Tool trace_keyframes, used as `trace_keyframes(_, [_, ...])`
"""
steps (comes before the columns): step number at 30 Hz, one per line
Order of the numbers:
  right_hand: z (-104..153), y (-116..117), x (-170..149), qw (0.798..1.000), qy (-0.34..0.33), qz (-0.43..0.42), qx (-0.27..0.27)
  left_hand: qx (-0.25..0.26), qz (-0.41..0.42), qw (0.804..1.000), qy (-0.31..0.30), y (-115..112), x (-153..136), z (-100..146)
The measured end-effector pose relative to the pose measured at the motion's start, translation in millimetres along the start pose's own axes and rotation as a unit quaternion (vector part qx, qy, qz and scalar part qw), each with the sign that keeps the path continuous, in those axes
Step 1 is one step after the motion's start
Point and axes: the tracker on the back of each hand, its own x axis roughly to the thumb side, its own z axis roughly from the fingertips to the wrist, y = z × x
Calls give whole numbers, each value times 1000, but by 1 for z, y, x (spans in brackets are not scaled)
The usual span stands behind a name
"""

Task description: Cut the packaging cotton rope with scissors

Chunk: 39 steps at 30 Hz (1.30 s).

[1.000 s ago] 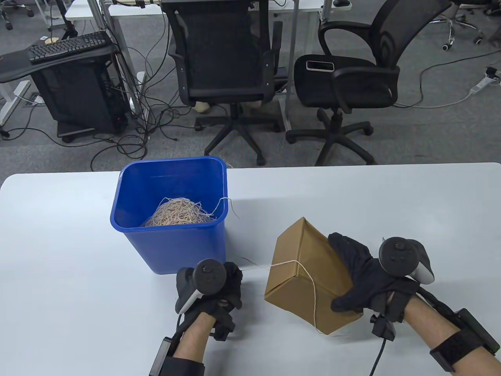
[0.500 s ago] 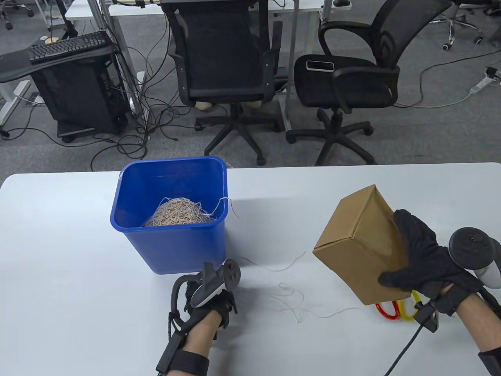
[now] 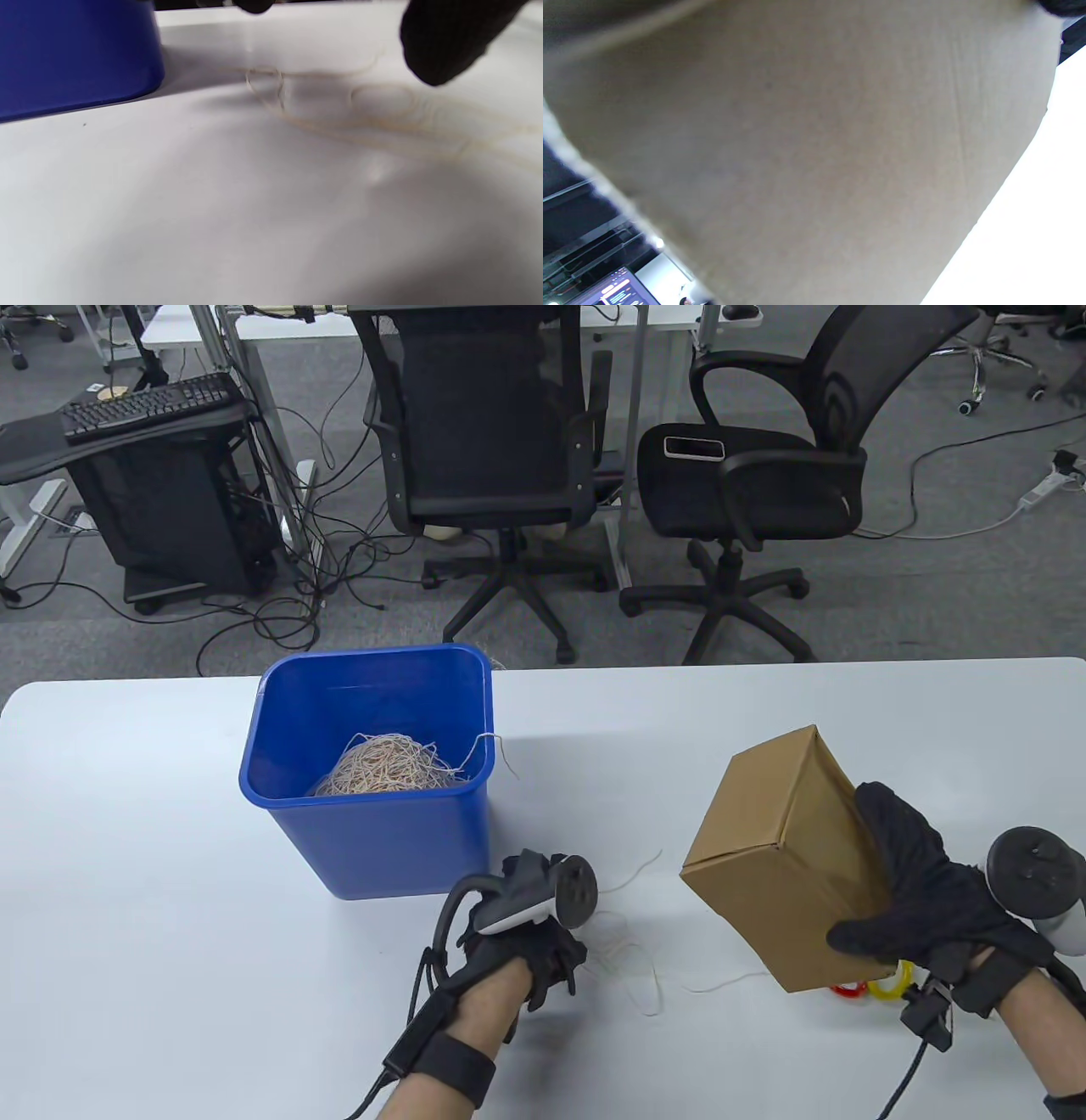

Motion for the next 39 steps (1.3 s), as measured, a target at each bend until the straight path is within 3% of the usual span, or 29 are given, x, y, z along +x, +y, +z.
trace_keyframes(3, [2, 3, -2, 1000, 0, -10, 7, -42, -29, 999, -17, -6, 5, -18])
trace_keyframes(7, [1, 6, -4, 1000, 0, -10, 16, -68, 21, 997, -20, -10, 0, -42])
trace_keyframes(9, [1, 7, -6, 1000, 0, -14, 15, -34, 39, 998, -18, -8, -3, -47])
trace_keyframes(11, [0, 9, -8, 1000, -1, -19, 13, 38, 31, 998, -31, -4, -2, -47])
trace_keyframes(15, [-1, 11, -11, 1000, 0, -26, 8, 88, 21, 994, -56, -7, 9, -45])
trace_keyframes(25, [-1, 15, -12, 999, -4, -36, 1, 59, -126, 990, -27, -11, 32, -42])
trace_keyframes(29, [3, 14, -17, 999, 4, -43, -7, 67, -68, 995, -19, 1, 22, -34])
trace_keyframes(33, [7, 13, -25, 997, 12, -68, -19, 111, 74, 990, -44, 31, 9, -15])
trace_keyframes(37, [8, 12, -31, 996, 19, -84, -32, 176, 252, 947, -94, 82, -1, 16])
trace_keyframes(39, [9, 12, -32, 995, 20, -91, -34, 207, 298, 924, -118, 109, -6, 31])
